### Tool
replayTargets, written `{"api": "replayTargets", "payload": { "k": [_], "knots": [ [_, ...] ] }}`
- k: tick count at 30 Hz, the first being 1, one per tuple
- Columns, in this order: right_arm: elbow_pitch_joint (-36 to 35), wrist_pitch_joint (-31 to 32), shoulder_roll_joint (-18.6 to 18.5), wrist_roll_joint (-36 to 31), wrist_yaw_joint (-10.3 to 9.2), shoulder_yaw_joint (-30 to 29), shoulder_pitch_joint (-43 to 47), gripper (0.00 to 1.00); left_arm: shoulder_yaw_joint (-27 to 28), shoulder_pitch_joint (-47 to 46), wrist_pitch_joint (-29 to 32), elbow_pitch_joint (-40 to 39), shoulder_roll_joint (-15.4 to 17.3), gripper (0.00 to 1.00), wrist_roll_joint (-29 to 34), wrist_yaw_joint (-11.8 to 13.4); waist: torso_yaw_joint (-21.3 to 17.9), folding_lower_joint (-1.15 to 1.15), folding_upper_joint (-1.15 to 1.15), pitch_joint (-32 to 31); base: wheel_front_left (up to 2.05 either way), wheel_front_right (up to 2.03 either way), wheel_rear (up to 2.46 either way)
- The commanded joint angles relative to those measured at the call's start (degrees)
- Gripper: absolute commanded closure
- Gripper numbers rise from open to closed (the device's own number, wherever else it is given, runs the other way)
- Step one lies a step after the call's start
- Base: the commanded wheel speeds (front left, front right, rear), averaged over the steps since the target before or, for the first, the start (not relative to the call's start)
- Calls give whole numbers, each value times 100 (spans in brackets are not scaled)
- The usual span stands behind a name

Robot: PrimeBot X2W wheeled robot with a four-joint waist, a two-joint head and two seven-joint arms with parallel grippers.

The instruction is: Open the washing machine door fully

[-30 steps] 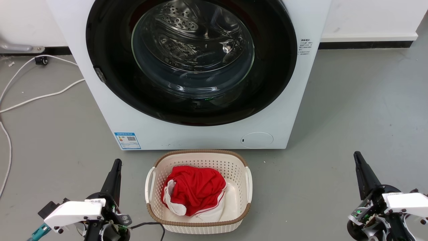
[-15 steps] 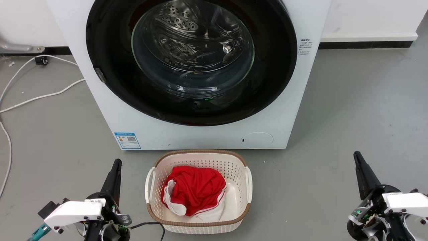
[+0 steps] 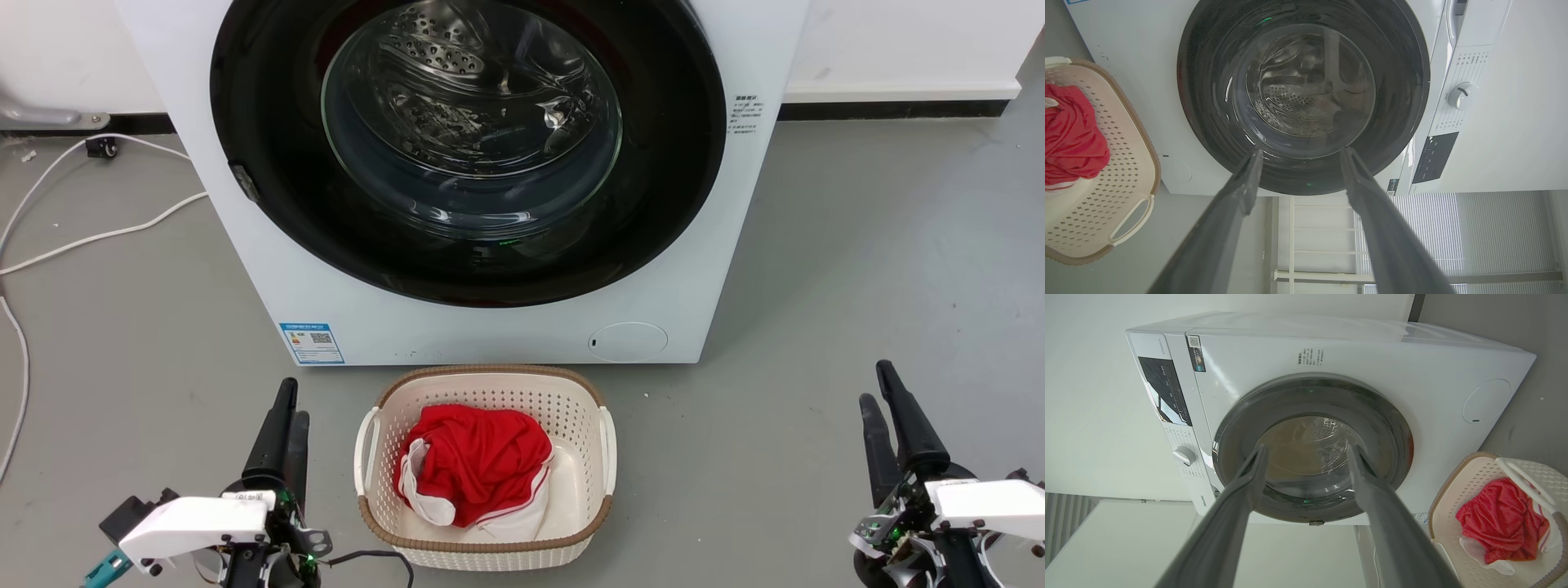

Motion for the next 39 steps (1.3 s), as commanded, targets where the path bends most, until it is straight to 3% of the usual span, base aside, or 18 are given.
{"api": "replayTargets", "payload": {
  "k": [1,7,22,39],
  "knots": [
    [-210,-67,-7,-185,1,7,-43,0,-18,-157,-79,-186,20,0,165,-8,0,0,0,3,0,0,0],
    [-447,-194,-5,-762,1,70,-12,0,-42,-182,-207,-410,20,0,639,-9,0,0,0,11,0,0,0],
    [-817,-536,0,-3052,1,280,172,0,-215,-209,-551,-947,19,0,2440,-11,-11,0,0,21,0,0,0],
    [-918,-868,7,-5036,1,397,338,0,-580,-159,-879,-807,18,0,4476,159,-3,0,0,6,0,0,0]
  ]
}}
